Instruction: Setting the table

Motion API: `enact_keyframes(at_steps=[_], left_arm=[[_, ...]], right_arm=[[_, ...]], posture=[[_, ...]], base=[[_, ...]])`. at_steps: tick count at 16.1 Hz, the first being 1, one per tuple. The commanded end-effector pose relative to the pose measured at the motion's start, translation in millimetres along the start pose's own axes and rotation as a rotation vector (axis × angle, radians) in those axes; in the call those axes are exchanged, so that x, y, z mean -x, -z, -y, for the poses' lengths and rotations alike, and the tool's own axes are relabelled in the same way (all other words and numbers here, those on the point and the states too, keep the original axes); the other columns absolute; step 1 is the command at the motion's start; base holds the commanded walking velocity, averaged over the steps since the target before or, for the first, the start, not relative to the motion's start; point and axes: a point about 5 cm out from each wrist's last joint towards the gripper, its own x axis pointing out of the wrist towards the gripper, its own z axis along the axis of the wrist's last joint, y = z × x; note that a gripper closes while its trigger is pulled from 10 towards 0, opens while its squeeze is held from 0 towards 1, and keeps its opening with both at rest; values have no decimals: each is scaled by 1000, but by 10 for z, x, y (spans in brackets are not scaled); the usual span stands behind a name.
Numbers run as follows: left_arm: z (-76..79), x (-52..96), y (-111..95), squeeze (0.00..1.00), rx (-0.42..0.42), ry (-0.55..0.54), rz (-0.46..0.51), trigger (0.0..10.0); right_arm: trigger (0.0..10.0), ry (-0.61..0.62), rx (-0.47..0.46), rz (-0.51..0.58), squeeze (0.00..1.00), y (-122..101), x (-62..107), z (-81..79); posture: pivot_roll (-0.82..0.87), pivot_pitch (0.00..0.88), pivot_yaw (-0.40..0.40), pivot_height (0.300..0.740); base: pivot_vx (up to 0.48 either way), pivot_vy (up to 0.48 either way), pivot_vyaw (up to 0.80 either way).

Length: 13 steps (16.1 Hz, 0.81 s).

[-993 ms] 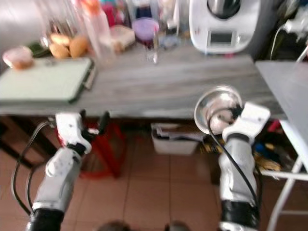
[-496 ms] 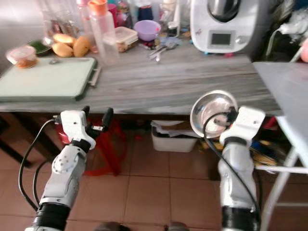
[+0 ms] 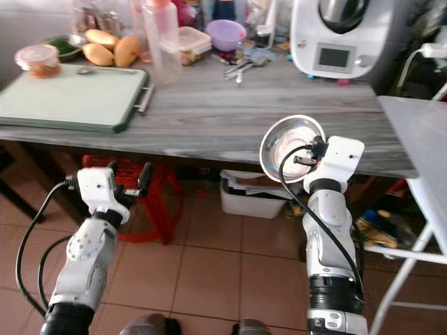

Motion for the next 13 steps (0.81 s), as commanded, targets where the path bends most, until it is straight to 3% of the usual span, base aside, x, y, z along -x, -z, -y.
enact_keyframes(at_steps=[1, 4, 13], left_arm=[[48, -73, -65, 0, -10, 46, 16, 10000], [128, -100, -61, 0, -12, 107, 6, 10000], [80, -51, -68, 0, -19, 105, 8, 10000]], right_arm=[[10000, 49, -5, 32, 0, -40, 37, 97], [10000, 78, -4, 47, 0, -59, 55, 165], [10000, 81, 10, 98, 0, -187, -111, 200]], posture=[[-81, 0, 61, 740], [-97, 0, 90, 740], [-70, 0, 75, 740]], base=[[0, 0, 0], [0, 0, 0], [307, 0, 0]])
